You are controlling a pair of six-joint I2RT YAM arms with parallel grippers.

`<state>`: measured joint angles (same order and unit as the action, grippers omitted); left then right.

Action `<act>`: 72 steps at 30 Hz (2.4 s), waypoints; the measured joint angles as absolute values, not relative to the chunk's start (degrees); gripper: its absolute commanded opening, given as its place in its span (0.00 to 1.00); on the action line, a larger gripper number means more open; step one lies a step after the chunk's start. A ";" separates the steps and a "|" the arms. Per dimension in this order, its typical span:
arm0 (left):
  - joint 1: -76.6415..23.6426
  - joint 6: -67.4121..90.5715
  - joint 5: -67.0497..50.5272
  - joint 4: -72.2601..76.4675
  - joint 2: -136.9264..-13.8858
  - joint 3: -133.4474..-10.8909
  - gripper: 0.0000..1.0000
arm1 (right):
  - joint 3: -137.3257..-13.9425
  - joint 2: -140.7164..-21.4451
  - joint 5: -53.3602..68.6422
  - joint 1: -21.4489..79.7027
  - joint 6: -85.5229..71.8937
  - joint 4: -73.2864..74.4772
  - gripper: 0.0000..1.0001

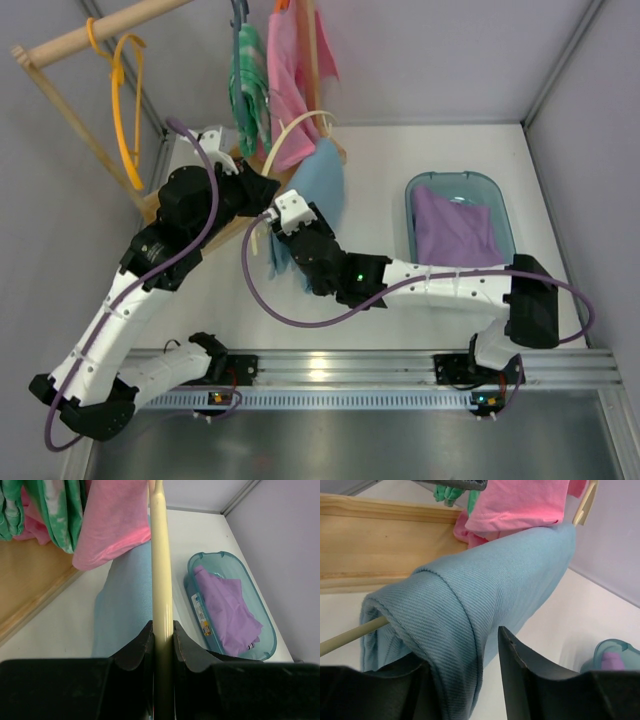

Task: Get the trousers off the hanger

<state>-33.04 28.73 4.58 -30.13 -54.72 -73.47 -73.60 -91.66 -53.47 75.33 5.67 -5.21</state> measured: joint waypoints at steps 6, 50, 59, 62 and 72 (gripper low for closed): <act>-32.99 28.23 5.26 -30.22 -54.37 -73.45 0.00 | -74.04 -91.79 -53.93 75.33 7.38 -4.91 0.46; -33.54 30.35 5.82 -26.00 -53.54 -70.96 0.00 | -61.32 -85.25 -52.71 70.15 14.63 -25.36 0.00; -33.56 30.30 7.51 -20.67 -56.47 -70.94 0.00 | -69.58 -77.80 -57.04 68.82 24.10 -26.70 0.00; -33.61 30.26 8.10 -19.86 -56.93 -70.91 0.00 | -72.40 -74.13 -57.17 68.84 25.39 -26.33 0.00; -35.16 28.95 11.33 -18.83 -58.74 -70.91 0.00 | -79.81 -67.81 -63.77 68.88 44.60 -35.88 0.00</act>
<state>-35.16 28.95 11.33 -18.83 -58.74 -70.91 -79.81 -67.81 -63.77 68.88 44.60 -35.88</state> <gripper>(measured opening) 0.189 0.110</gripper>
